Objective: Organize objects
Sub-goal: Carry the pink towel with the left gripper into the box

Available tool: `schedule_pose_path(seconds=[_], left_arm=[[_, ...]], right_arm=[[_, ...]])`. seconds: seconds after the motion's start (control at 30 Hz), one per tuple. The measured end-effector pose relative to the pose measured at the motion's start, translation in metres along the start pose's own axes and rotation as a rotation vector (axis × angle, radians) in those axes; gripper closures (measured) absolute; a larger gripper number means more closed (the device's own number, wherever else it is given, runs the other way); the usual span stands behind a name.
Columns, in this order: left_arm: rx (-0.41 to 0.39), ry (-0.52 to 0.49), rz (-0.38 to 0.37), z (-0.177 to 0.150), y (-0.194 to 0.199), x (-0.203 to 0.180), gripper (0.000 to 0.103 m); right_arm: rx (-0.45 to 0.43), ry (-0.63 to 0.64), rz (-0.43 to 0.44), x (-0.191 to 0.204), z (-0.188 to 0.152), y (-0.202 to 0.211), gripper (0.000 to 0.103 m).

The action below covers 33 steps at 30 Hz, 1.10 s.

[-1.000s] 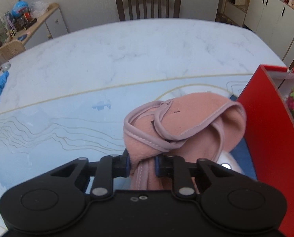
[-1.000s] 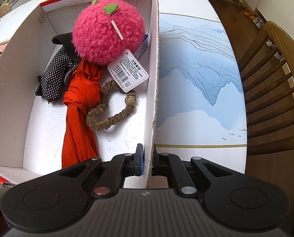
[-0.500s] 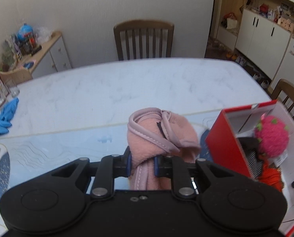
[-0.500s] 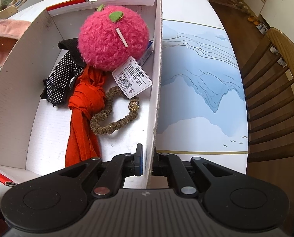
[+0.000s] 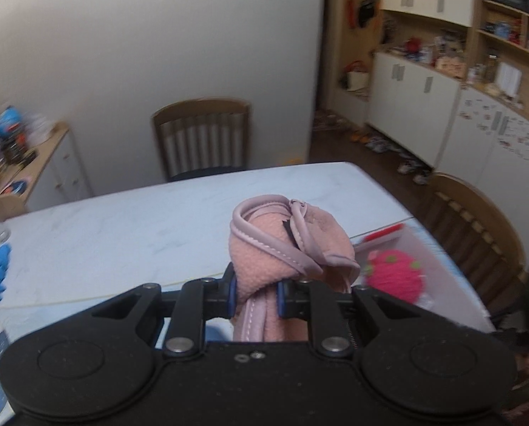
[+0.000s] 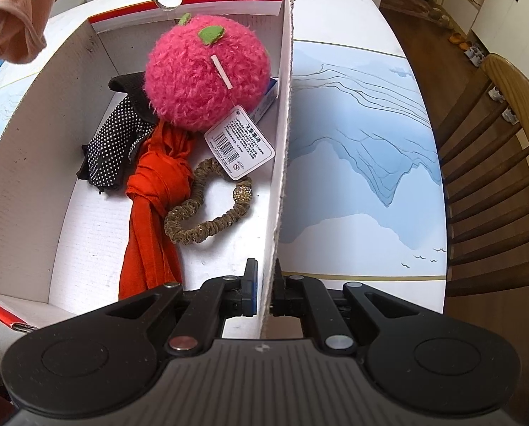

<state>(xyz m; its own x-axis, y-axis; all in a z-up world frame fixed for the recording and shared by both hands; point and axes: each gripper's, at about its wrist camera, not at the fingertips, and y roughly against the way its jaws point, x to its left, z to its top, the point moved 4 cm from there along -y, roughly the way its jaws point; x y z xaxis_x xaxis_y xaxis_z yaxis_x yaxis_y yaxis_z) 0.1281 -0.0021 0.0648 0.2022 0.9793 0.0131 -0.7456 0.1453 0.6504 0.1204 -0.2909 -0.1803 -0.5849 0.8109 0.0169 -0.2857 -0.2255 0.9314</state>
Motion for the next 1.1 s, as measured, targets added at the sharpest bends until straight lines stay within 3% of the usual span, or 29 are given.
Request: schedule_pose_path(seconds=[0.23,0.53,0.83,1.1], left_arm=[[-0.029,-0.075,-0.129,0.007,0.013,-0.048,0.085],[0.021,-0.182,-0.253,-0.013,0.001,-0.092,0.085],[0.114,-0.249,-0.332,-0.041,-0.025,-0.123,0.085],[0.205,-0.297,-0.342,-0.068,-0.061,-0.153,0.085]], right_arm=[[0.000,0.007,0.001,0.000,0.001,-0.001,0.098],[0.003,0.017,0.010,0.000,0.001,-0.001,0.098],[0.009,0.030,0.018,0.000,0.001,-0.001,0.098],[0.009,0.035,0.020,-0.001,0.001,-0.001,0.098]])
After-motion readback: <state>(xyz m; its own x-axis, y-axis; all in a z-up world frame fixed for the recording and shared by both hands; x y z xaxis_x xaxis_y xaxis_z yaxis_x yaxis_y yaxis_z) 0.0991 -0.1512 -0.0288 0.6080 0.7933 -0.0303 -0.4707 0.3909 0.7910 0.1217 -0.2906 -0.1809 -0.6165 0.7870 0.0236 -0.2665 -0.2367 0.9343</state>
